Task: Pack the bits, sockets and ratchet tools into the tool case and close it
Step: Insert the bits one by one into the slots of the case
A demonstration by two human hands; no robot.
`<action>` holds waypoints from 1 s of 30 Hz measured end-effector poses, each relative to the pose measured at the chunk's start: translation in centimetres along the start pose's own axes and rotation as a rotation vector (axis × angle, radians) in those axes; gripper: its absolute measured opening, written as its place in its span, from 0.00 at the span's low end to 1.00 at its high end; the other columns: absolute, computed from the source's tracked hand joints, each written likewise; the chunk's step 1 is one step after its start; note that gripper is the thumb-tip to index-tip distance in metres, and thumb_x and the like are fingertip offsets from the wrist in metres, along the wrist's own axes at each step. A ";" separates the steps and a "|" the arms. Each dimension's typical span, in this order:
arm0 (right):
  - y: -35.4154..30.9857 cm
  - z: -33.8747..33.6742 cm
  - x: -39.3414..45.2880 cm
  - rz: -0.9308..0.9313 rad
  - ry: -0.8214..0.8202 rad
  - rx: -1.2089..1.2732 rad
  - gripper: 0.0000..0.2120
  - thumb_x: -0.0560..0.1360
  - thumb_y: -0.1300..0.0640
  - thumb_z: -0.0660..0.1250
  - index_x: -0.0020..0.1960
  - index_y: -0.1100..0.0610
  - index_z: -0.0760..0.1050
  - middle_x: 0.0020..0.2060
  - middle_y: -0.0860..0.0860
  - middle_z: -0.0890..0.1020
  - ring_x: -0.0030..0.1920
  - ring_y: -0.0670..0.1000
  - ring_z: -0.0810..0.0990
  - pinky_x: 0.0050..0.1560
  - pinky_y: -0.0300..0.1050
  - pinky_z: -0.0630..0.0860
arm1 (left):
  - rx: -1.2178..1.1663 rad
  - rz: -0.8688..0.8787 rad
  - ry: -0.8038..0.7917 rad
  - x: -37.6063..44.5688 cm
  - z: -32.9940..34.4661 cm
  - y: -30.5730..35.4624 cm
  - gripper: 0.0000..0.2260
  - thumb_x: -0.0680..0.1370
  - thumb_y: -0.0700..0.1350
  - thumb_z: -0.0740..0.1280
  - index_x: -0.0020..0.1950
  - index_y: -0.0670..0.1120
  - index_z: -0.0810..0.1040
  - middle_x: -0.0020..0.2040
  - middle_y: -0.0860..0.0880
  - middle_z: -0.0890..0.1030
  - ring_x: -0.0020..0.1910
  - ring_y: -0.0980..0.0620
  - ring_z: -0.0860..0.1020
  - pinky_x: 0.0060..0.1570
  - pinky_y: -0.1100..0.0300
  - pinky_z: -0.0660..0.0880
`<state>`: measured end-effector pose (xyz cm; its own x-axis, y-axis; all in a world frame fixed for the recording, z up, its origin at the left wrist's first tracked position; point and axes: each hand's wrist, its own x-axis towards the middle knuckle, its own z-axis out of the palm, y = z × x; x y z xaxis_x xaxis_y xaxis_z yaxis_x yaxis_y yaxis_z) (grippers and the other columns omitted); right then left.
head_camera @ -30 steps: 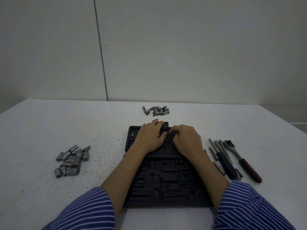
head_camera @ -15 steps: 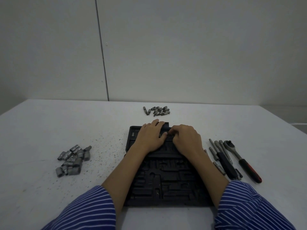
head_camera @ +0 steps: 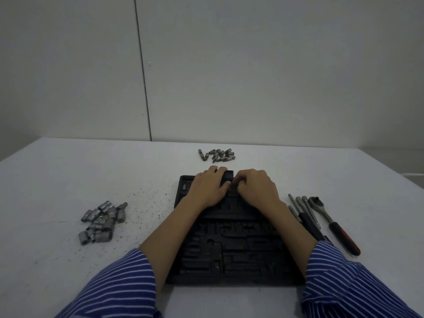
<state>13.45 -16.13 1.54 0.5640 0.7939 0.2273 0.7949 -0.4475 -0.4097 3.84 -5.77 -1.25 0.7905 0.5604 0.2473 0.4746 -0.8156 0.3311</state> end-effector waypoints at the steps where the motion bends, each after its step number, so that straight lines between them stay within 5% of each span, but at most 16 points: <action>1: 0.0 0.0 0.3 0.002 -0.007 0.007 0.16 0.73 0.62 0.58 0.50 0.50 0.82 0.47 0.53 0.83 0.45 0.54 0.78 0.40 0.41 0.69 | 0.002 -0.011 -0.001 0.2 0.0 0.0 0.21 0.80 0.52 0.57 0.72 0.46 0.63 0.69 0.44 0.68 0.64 0.44 0.70 0.62 0.52 0.66; 18: 0.5 0.7 7.1 -0.018 -0.028 -0.001 0.11 0.73 0.63 0.60 0.51 0.56 0.78 0.52 0.55 0.80 0.51 0.56 0.78 0.50 0.47 0.74 | -0.082 -0.096 0.084 2.5 0.6 -0.4 0.14 0.80 0.49 0.56 0.52 0.41 0.76 0.49 0.44 0.79 0.50 0.44 0.75 0.48 0.52 0.70; 30: 1.2 3.6 10.5 -0.112 -0.088 -0.074 0.18 0.75 0.67 0.59 0.64 0.61 0.72 0.61 0.58 0.76 0.62 0.57 0.73 0.61 0.49 0.71 | -0.082 -0.053 0.088 2.7 1.4 -1.0 0.14 0.81 0.48 0.55 0.57 0.43 0.77 0.51 0.43 0.78 0.53 0.44 0.73 0.51 0.50 0.71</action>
<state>19.51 -6.85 0.26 0.4516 0.8722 0.1879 0.8678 -0.3805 -0.3196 6.03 -3.67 -2.21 0.7264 0.6159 0.3048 0.4788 -0.7718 0.4185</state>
